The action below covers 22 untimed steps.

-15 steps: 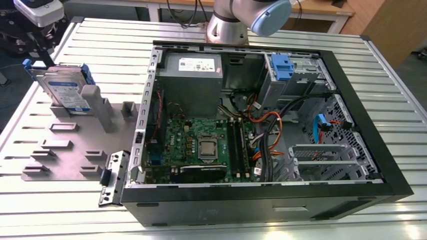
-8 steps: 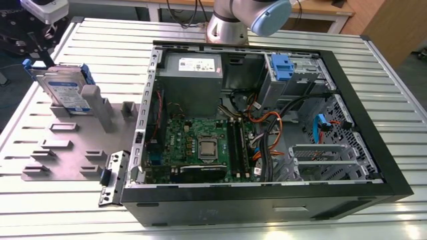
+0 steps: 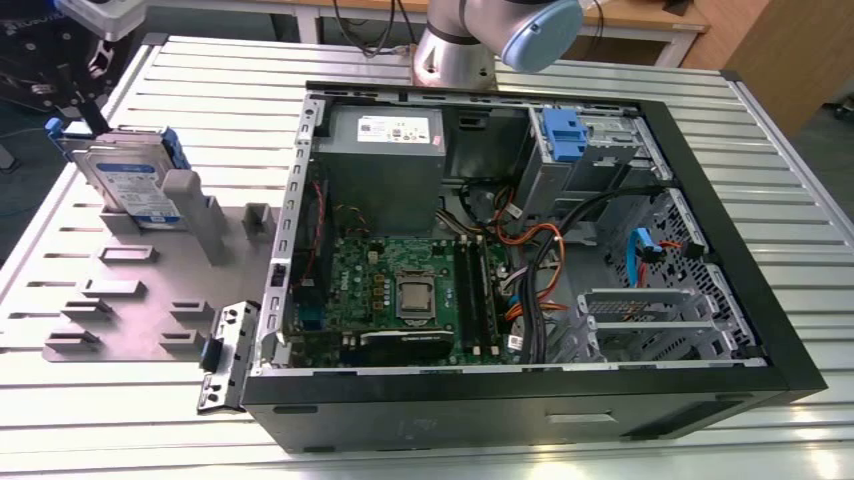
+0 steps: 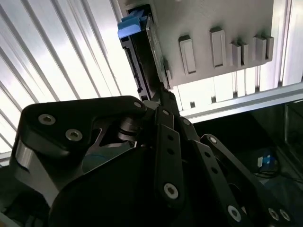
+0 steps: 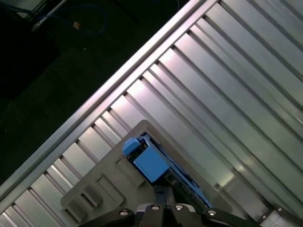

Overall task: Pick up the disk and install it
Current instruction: 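Pick up the disk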

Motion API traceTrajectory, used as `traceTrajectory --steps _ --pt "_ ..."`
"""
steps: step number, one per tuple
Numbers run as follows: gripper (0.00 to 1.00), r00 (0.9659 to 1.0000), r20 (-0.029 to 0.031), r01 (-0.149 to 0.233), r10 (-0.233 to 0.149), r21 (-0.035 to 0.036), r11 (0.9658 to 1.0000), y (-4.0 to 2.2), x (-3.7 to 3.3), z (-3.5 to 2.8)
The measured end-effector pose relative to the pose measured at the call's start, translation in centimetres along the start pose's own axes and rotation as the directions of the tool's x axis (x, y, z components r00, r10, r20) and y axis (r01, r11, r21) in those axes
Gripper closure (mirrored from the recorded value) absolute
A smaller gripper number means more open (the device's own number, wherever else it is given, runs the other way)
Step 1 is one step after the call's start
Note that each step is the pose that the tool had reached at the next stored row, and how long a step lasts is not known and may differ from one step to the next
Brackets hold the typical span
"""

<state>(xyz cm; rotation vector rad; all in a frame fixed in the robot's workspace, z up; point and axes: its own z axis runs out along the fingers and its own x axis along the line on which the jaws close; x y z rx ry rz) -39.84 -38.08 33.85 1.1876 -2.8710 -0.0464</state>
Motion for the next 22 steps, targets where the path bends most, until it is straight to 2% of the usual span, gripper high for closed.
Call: traceTrajectory --steps 2,5,8,11,14,17,22 --pt "0.89 0.9994 -0.0015 0.036 -0.036 0.0007 0.9994 0.0 0.0 0.0" --pt "0.89 0.996 -0.0038 0.09 -0.09 0.0017 0.996 0.0 0.0 0.01" --pt "0.89 0.9895 -0.0062 0.144 -0.144 0.0025 0.9895 0.0 0.0 0.02" --pt "0.89 0.9802 -0.0085 0.198 -0.198 0.0032 0.9802 0.0 0.0 0.02" --pt "0.89 0.9678 -0.011 0.252 -0.251 0.0038 0.9678 0.0 0.0 0.02" --pt "0.89 0.9529 -0.0134 0.303 -0.303 0.0042 0.9529 0.0 0.0 0.03" --pt "0.89 0.9223 -0.0173 0.386 -0.386 0.0047 0.9224 0.0 0.0 0.04"
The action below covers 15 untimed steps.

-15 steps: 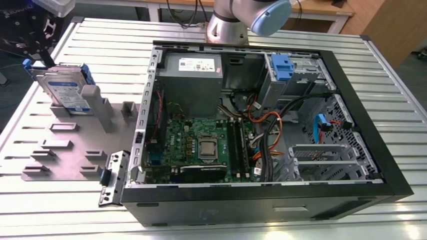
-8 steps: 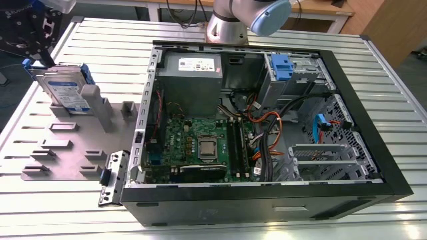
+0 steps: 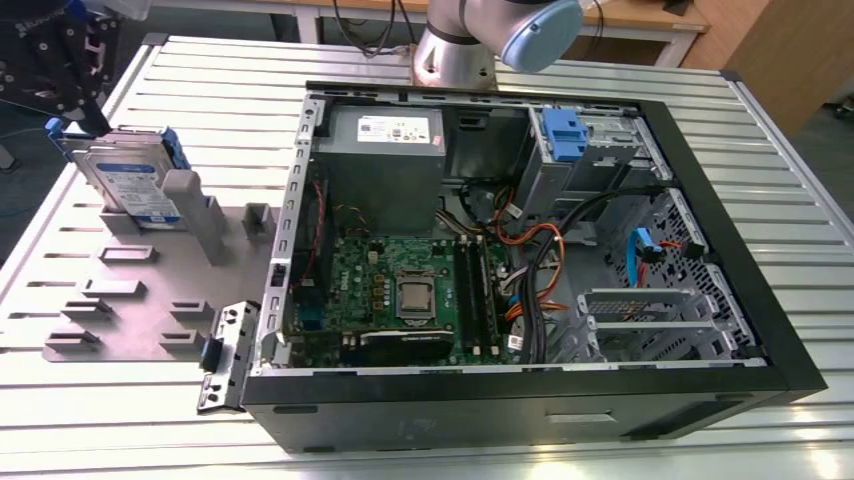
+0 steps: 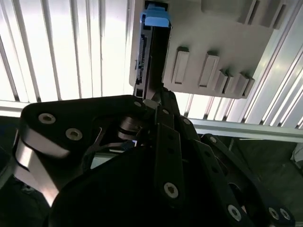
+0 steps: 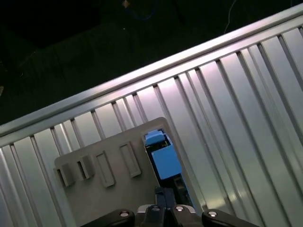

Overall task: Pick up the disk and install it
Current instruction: 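Pick up the disk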

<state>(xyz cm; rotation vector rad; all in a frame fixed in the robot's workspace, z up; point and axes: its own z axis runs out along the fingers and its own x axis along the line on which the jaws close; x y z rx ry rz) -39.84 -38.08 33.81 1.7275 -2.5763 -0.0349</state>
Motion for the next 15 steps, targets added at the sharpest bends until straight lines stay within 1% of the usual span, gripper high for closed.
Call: traceTrajectory --steps 3,6,9,12,13,14,15 --pt "0.89 0.9986 -0.0022 0.052 -0.052 0.001 0.9986 0.0 0.0 0.0" --pt "0.89 0.9947 -0.0044 0.103 -0.103 0.0019 0.9947 0.0 0.0 0.0" --pt "0.89 0.9885 -0.0063 0.151 -0.151 0.0026 0.9885 0.0 0.0 0.01" --pt "0.89 0.9805 -0.0075 0.196 -0.196 0.0029 0.9805 0.0 0.0 0.01" --pt "0.89 0.978 -0.0069 0.209 -0.209 0.0031 0.978 0.0 0.0 0.01" --pt "0.89 0.9761 -0.0057 0.217 -0.217 0.0031 0.9761 0.0 -0.01 0.0" --pt "0.89 0.9757 -0.0054 0.219 -0.219 0.0031 0.9757 0.0 -0.01 0.01"
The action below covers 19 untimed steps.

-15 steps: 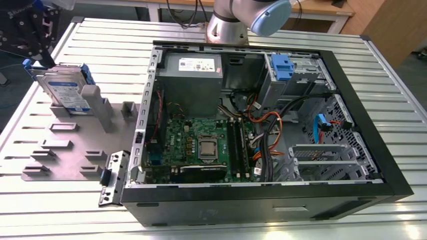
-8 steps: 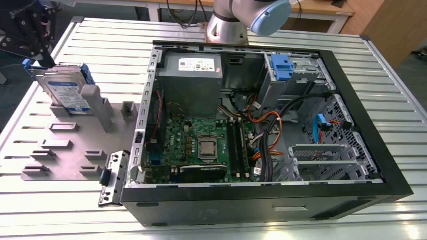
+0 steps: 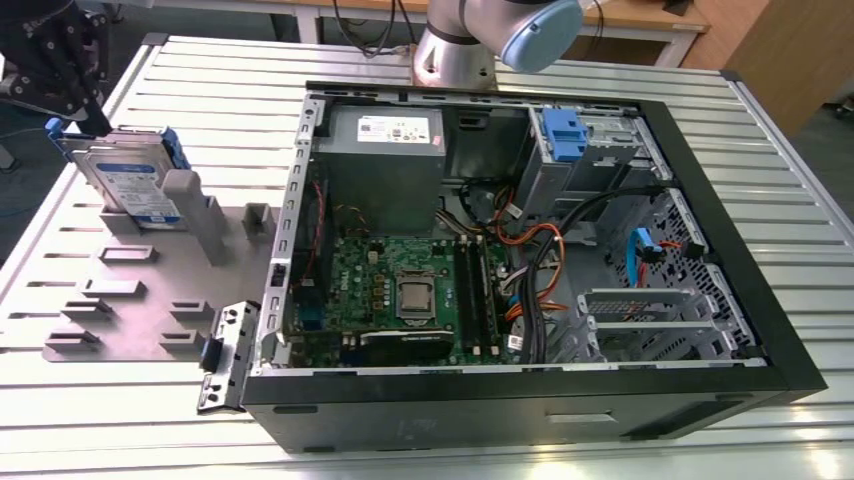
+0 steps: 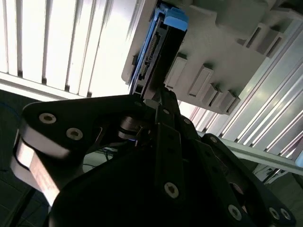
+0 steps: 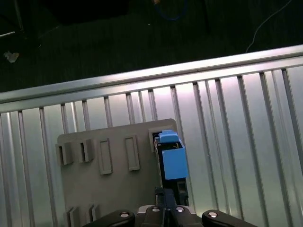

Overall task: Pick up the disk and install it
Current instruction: 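Pick up the disk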

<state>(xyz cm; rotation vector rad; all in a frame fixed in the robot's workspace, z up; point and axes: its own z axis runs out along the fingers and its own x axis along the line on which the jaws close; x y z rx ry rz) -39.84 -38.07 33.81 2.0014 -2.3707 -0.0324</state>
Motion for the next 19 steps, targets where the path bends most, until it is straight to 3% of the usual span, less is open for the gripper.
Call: traceTrajectory --steps 5,6,9,10,19 --pt "0.89 1.0 0.0013 0.0 0.0 -0.0002 1.0 0.0 0.01 0.0" --pt "0.89 1.0 0.0057 0.001 -0.001 -0.001 1.0 0.0 0.02 0.0" --pt "0.89 0.9993 0.0382 0.002 -0.002 -0.0065 1.0 0.0 0.01 0.0" --pt "0.89 0.999 0.0436 0.002 -0.002 -0.0074 1.0 0.0 0.01 0.0" --pt "0.89 0.9988 0.0456 -0.02 0.02 -0.0078 0.9998 -0.23 -0.01 0.2"
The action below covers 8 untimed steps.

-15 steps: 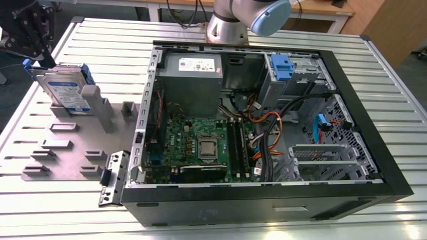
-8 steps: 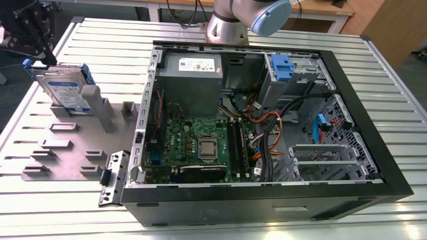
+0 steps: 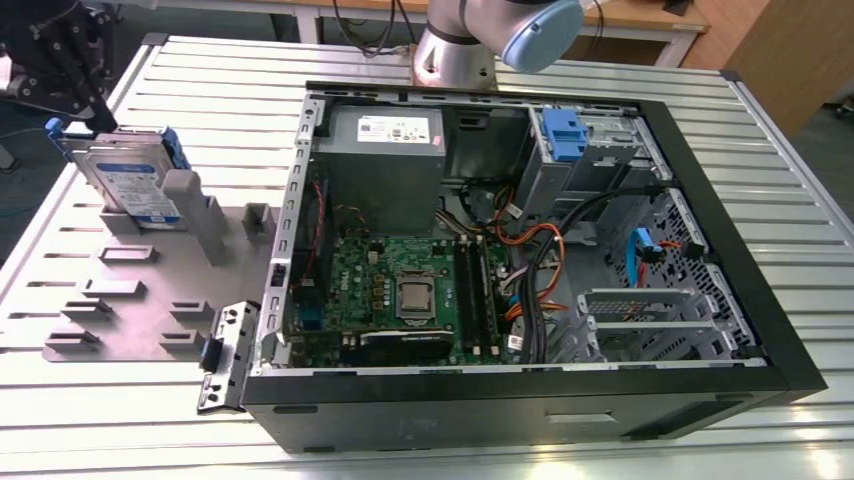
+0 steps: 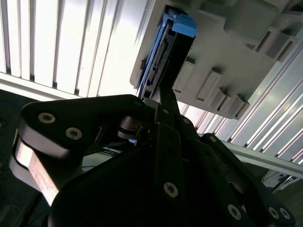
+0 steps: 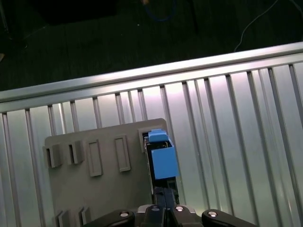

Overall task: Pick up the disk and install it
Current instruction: 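Pick up the disk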

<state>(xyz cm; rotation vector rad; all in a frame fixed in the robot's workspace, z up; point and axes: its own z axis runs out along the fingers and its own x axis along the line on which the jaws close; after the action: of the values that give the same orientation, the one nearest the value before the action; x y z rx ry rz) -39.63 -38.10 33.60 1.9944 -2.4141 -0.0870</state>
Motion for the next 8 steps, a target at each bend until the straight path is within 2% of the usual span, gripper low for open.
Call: traceTrajectory --steps 8 --pt "0.89 1.0 0.0003 -0.006 0.006 0.0002 1.0 -0.36 -0.07 0.03"
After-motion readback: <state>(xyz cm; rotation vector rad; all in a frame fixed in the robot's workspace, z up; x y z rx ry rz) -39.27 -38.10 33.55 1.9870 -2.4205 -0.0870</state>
